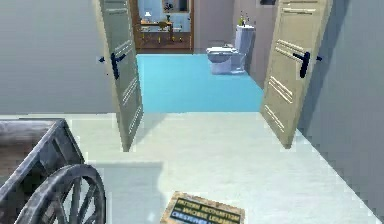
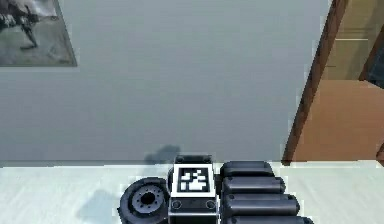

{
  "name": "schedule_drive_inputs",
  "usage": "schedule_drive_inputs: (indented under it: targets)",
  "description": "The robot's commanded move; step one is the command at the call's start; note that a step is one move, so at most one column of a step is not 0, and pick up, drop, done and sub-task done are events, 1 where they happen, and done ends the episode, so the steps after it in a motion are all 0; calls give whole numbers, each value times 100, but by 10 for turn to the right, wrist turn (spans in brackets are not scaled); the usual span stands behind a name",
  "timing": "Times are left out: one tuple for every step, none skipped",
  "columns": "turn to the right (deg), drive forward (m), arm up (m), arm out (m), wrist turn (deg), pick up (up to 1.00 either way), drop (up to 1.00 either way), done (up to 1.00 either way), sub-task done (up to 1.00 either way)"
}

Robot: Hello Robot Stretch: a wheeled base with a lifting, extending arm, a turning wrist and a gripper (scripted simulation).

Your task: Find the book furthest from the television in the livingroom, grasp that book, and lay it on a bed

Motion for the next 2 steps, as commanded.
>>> schedule_drive_inputs:
  targets:
    - [0, 100, 0, 0, 0, 0, 0, 0, 0]
    - [0, 100, 0, 0, 0, 0, 0, 0, 0]
